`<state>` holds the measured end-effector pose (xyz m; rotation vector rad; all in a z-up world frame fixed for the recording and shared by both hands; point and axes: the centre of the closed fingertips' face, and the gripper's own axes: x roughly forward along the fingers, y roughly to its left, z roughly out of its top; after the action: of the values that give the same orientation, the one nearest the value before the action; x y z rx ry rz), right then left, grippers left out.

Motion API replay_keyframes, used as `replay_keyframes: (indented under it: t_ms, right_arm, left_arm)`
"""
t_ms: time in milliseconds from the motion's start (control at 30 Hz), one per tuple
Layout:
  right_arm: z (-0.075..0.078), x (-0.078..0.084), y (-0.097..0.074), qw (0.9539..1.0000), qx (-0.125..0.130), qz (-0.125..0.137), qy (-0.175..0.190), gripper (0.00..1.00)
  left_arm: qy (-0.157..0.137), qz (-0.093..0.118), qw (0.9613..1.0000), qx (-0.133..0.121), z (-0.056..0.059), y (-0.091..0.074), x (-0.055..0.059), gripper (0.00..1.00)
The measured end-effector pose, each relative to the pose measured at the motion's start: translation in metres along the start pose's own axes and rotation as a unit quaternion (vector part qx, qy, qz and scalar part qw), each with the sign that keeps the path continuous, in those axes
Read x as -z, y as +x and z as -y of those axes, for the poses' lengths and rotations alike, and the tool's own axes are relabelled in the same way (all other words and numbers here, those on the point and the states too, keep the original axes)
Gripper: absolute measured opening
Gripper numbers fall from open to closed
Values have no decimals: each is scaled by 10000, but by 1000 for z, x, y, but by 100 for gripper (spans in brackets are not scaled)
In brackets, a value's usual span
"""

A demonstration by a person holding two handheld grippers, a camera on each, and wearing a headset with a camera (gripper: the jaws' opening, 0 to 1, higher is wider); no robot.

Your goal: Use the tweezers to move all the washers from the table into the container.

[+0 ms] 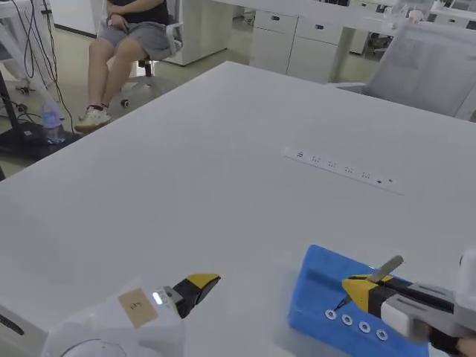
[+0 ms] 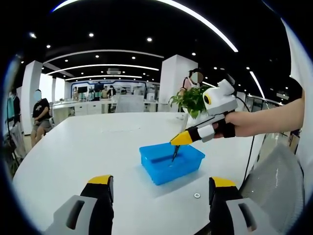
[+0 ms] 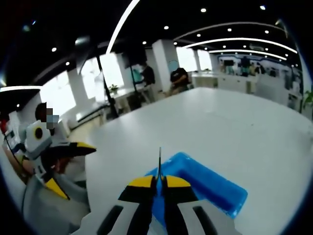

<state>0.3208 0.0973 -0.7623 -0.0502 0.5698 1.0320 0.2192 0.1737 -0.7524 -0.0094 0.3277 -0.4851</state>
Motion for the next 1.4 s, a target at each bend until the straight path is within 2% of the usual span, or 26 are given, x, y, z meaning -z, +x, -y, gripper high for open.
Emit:
replay_keyframes:
  t_ms: [133,367,567,733,800,933,1100,1400]
  right_arm:
    - [-6,5,-5,9999,-68,21,86,4]
    - [-17,23,-13,9995,-136,-22,288,4]
    - [-27,47,-15,9991,-149,-288,276,4]
    - [-34,68,-14,9980,-190,-603,-9,4]
    - [-38,72,-14,9977,-228,-635,-53,4]
    - [-43,78,-14,9970,-270,-714,-124,4]
    - [-40,82,-13,9970,-282,-717,-118,4]
    - [-45,92,-11,9955,-371,-839,-223,4]
  left_arm:
    - [-37,51,10000,12,0,0,-2,81]
    - [-23,29,10000,22,1,0,-1,80]
    - [-35,31,10000,36,1,0,0,80]
    - [-41,40,10000,49,2,0,-1,79]
    - [-47,48,10000,46,1,0,-1,79]
    - [-43,41,10000,45,1,0,-1,79]
    - [-50,41,10000,56,1,0,-1,79]
    - [-43,29,10000,70,2,0,0,79]
